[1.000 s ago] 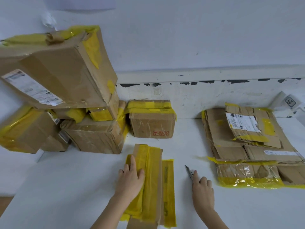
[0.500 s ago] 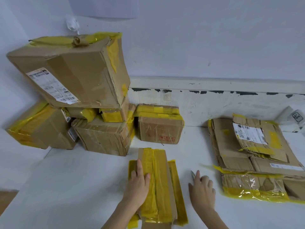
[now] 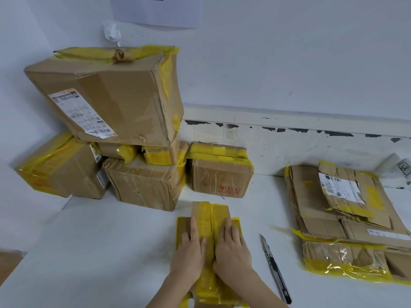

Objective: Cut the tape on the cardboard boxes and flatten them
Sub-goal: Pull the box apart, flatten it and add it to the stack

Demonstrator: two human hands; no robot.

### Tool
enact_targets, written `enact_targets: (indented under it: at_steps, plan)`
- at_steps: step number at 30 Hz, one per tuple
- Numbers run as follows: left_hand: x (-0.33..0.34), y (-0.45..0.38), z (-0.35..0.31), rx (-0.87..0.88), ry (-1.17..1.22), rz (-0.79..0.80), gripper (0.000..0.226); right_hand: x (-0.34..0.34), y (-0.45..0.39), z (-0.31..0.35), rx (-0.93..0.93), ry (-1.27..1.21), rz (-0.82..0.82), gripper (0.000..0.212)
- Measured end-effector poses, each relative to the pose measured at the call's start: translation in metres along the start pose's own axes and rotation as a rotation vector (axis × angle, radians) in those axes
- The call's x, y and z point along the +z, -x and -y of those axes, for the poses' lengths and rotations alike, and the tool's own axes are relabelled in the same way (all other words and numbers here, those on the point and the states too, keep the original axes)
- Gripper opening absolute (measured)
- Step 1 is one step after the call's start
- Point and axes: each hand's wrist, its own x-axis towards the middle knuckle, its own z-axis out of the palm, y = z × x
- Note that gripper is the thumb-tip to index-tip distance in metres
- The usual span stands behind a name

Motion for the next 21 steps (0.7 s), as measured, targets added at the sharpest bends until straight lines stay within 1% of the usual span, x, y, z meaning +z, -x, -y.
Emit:
enact_targets:
  at_steps: [3, 8, 10, 13, 15, 18, 21]
  plan:
    - [0.001, 0.000, 0.003, 0.024, -0.025, -0.011, 0.063, 0.004, -0.001, 0.008, 0.062, 0.079, -0.001, 0.063]
    - [0.000, 0.000, 0.002, 0.025, -0.002, -0.016, 0.062, 0.000, -0.005, 0.022, 0.139, -0.035, -0.015, 0.053]
    - [0.001, 0.001, 0.002, 0.024, -0.001, -0.018, 0.063, -0.002, -0.005, 0.022, 0.127, -0.075, -0.011, 0.053]
    - [0.001, 0.003, 0.001, 0.037, -0.019, -0.030, 0.063, -0.005, -0.003, 0.013, 0.030, -0.054, -0.042, 0.051]
    - [0.002, 0.003, 0.001, 0.045, -0.028, -0.044, 0.063, -0.009, 0.000, 0.006, 0.003, -0.164, -0.053, 0.057]
    - [0.003, 0.003, 0.003, 0.050, -0.024, -0.064, 0.063, -0.014, 0.002, -0.002, -0.009, -0.442, -0.067, 0.072]
    - [0.005, 0.003, 0.003, 0.066, -0.015, -0.077, 0.063, -0.014, 0.004, -0.013, -0.027, -0.677, -0.062, 0.077]
